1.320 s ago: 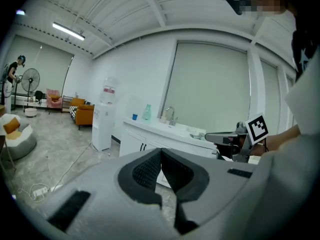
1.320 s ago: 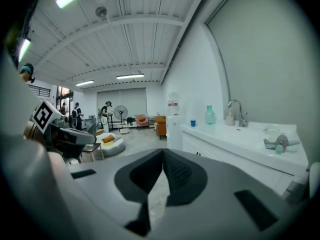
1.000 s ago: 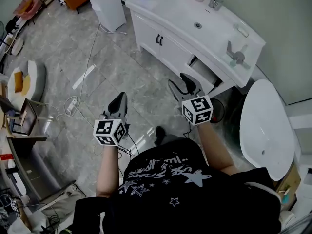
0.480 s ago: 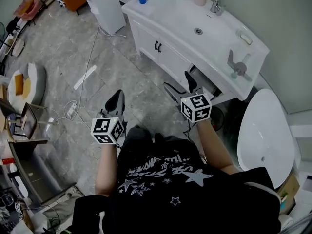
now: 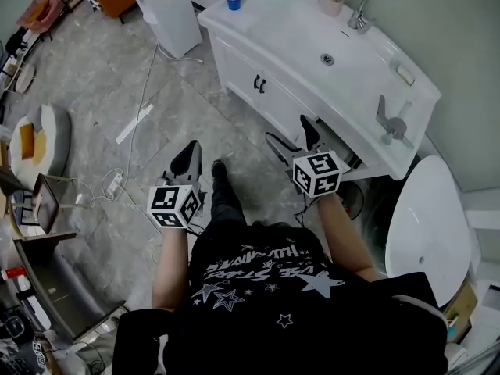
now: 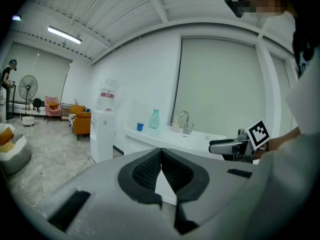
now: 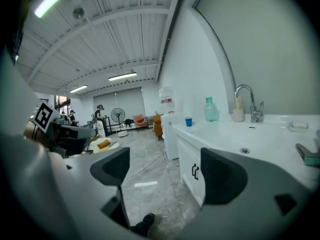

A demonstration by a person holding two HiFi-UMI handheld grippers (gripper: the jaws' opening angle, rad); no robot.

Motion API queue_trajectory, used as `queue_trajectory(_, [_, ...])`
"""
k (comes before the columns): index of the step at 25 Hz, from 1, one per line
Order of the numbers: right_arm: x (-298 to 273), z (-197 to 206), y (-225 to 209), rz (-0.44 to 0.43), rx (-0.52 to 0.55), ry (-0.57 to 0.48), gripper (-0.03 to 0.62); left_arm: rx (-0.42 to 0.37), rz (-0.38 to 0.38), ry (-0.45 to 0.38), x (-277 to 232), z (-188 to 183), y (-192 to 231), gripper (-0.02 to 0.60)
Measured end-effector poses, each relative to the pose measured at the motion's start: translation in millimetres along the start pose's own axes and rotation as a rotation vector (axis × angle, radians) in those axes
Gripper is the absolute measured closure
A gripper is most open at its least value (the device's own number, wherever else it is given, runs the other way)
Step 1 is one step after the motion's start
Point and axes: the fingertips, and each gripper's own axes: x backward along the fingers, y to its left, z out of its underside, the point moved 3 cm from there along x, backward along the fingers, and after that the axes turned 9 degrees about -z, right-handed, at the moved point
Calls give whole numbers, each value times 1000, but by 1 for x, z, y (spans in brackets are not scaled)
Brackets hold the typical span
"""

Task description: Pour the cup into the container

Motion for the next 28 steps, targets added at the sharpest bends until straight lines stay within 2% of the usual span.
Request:
queue_trajectory(13, [-129,-62,-37,99,22,31,161,24,81,-12,-128,-55,105,572])
queue_trajectory(20, [-204,-105,-66,153,28,22,163,-21,134,-20,-200,-93,156,572])
queue_trajectory(28, [-282,-133,-104,207,22,25,174,-7,157,-9,-270,-113,211,572])
